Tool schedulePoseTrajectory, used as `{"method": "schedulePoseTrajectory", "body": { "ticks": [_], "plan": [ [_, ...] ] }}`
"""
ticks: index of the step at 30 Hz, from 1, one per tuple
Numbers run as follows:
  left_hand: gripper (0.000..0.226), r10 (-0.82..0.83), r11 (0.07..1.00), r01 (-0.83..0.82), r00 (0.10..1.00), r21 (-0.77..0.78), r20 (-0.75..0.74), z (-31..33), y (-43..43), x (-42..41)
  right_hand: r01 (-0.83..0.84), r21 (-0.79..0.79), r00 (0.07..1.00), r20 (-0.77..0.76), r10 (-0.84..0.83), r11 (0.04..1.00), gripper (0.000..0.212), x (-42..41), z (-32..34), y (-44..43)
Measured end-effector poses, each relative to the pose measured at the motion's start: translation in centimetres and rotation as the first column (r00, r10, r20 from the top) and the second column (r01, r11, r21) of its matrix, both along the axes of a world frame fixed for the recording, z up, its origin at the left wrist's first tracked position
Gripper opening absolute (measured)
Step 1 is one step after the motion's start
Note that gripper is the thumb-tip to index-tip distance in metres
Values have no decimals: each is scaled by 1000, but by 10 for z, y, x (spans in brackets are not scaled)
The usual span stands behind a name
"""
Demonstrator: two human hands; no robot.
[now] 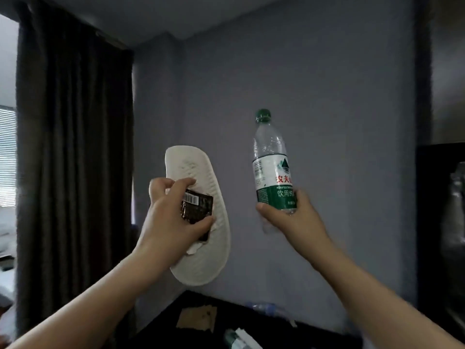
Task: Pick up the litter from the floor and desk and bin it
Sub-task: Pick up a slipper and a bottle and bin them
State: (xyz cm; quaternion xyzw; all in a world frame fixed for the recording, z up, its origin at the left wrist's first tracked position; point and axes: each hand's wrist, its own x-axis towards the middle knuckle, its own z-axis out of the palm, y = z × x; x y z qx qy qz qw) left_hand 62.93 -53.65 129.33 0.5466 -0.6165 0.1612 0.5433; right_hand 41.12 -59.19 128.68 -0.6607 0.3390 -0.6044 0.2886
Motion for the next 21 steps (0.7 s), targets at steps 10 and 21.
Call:
{"method": "schedulePoseTrajectory", "body": {
  "ticks": [10,21],
  "plan": [
    [74,-571,821,571,821,25,7,1,-23,-165,563,-4,827,21,-563,827,50,-164,5,115],
    [74,-914,403,915,403,-26,42,5,82,-427,935,-27,353,-36,-935,354,58,-347,6,326]
  ]
}}
